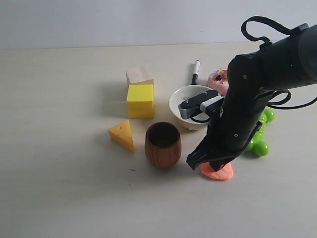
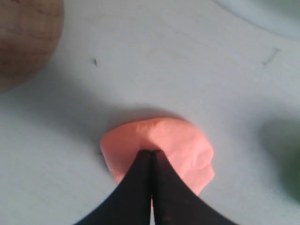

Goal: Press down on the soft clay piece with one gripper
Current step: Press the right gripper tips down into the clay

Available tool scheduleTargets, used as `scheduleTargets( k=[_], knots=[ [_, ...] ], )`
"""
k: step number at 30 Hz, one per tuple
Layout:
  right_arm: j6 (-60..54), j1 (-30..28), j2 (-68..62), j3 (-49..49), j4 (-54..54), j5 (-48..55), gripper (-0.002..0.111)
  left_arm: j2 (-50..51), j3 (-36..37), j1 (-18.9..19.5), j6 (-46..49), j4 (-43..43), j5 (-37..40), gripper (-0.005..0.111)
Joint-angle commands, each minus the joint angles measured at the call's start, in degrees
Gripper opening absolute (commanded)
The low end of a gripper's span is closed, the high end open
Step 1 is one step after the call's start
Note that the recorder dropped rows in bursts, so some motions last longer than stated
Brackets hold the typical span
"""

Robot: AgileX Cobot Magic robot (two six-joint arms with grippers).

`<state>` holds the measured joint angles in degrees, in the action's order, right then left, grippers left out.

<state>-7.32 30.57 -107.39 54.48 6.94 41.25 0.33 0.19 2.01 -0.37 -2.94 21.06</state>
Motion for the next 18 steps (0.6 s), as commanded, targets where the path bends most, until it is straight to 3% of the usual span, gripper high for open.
scheduleTargets(
  k=[1,18],
  knots=[
    [-0.11,0.07,-2.91,-0.37,-0.34,-0.87,0.0,-0.33,-0.19,-0.28,-0.22,-0.4,-0.6,0.0],
    [-0.07,0.07,-4.71,-0.37,-0.1,-0.87,0.0,-0.33,-0.19,-0.28,-0.22,-0.4,-0.6,0.0]
  ],
)
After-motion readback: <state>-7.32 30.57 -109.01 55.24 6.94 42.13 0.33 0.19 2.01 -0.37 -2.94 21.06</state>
